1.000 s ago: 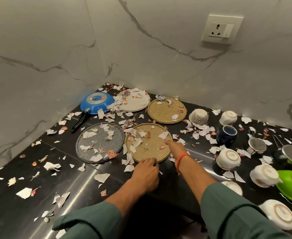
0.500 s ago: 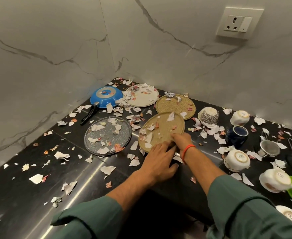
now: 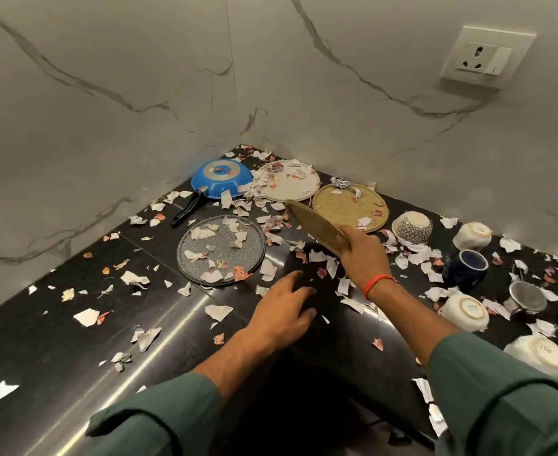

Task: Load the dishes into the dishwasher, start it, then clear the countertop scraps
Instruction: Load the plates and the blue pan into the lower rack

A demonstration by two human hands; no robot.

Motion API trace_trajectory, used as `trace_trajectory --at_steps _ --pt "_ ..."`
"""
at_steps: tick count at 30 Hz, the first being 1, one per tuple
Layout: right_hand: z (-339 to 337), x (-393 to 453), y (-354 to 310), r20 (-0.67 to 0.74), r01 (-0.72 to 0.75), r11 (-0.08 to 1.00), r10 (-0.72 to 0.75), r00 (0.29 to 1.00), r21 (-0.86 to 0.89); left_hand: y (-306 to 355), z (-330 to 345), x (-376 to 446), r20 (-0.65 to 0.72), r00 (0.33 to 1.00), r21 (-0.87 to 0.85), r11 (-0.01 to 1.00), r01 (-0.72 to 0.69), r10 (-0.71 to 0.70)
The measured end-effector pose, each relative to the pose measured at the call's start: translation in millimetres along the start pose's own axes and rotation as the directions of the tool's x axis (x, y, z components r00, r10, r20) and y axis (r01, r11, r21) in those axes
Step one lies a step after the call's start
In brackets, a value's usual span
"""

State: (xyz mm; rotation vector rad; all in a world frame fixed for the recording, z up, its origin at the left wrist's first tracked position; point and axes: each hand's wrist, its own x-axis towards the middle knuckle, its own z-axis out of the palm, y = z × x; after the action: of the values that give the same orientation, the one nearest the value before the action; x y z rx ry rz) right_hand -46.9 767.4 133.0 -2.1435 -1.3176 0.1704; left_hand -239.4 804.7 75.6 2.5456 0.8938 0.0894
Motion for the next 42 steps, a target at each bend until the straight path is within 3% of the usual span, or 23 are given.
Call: trace_trajectory --at_steps 4,9,13,16,20,24,30,32,38,42 --pt "-1.7 -0.1 2.9 -0.002 -0.014 1.0 0.014 1.0 0.006 -2.3 -1.9 -3.8 0.001 1.0 -0.012 1.0 0.027 -0.027" --pt "-11.2 -1.4 5.5 -0.128 -0.013 0.998 0.02 0.992 0.059 -3.7 -9.7 -9.6 -0.009 0.998 -0.081 0.995 0.064 -0.065" --pt "-24.4 -3.9 -5.3 -0.253 -0.1 0.957 0.171 0.952 0.272 -6.4 -17.9 -11.1 -0.055 0.989 -0.237 0.964 0.118 -0.135" --pt "-28.9 -9.2 -14.2 -0.171 -0.245 0.78 0.408 0.897 0.575 -5.7 -24.3 -12.8 -0.108 0.988 -0.285 0.955 0.078 -0.113" --pt "-24.9 -30.2 -24.9 -0.065 -0.256 0.448 0.587 0.807 0.857 1.1 -33.6 -16.1 -0.142 0.981 -0.414 0.908 0.066 -0.135" --pt "-20.7 -63.3 -30.4 0.093 -0.285 0.198 0.647 0.756 0.938 8.9 -41.8 -19.1 -0.131 0.953 -0.691 0.715 0.11 -0.273" --pt "-21.3 -115.6 -29.0 0.121 -0.261 0.112 0.669 0.733 0.959 5.9 -39.2 -18.6 0.105 0.913 -0.923 0.303 0.237 -0.394" --pt "-25.6 -134.3 -26.0 0.133 -0.269 0.103 0.672 0.728 0.958 13.3 -37.7 -21.1 0.142 0.895 -0.939 0.228 0.256 -0.423" --pt "-56.1 -184.9 3.6 0.215 -0.309 0.003 0.714 0.667 0.951 51.8 -28.1 -43.7 0.174 0.91 -0.938 0.216 0.269 -0.377" --pt "-90.8 -224.4 29.8 0.19 -0.308 0.034 0.723 0.664 0.951 88.7 -19.1 -62.3 0.164 0.938 -0.94 0.24 0.242 -0.304"
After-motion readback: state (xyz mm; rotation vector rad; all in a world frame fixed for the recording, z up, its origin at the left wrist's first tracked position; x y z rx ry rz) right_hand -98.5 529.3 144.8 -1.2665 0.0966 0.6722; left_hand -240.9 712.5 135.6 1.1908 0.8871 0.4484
